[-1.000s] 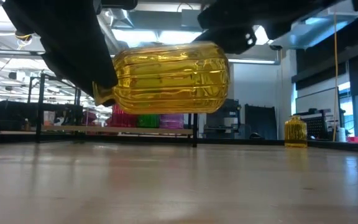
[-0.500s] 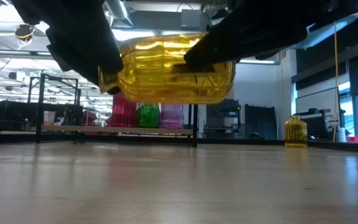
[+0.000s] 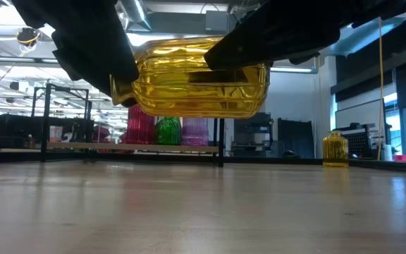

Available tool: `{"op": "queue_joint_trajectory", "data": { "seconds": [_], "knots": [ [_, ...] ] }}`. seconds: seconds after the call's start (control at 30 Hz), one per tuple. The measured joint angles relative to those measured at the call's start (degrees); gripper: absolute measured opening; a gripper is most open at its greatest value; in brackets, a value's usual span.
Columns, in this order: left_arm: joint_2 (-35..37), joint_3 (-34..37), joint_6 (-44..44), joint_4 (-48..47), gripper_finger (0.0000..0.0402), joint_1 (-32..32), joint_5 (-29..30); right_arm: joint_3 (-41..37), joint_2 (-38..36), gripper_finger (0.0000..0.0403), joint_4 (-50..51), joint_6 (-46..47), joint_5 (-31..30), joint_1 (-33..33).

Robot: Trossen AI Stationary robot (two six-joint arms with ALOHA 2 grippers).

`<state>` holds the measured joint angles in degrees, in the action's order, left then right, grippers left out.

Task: Sort vases onto shelf
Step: Put the middle yellow vase on the shelf

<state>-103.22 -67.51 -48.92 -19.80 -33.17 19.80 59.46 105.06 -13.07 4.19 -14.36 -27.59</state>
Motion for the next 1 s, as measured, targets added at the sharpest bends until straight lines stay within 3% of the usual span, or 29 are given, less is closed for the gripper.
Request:
{"op": "queue_joint_trajectory", "data": {
  "seconds": [0.3,0.47,0.8,1.0],
  "knots": [
    [0.24,0.00,-1.73,-0.11,0.0206,0.11,0.23,-0.04,-0.02,0.0270,0.89,-0.15,-1.72,-0.04],
    [4.18,-0.01,-1.96,-3.75,0.0232,-0.22,-0.98,-0.05,-0.02,0.0274,2.66,-0.09,-3.25,-0.11],
    [10.19,0.42,-3.53,-14.17,0.0230,-6.50,10.25,-0.20,-2.12,0.0273,9.21,0.37,-8.16,-0.11],
    [10.19,7.89,-10.39,-11.83,0.0230,-7.67,11.18,-1.08,-4.05,0.0271,10.32,0.45,-9.55,-0.11]
  ]
}}
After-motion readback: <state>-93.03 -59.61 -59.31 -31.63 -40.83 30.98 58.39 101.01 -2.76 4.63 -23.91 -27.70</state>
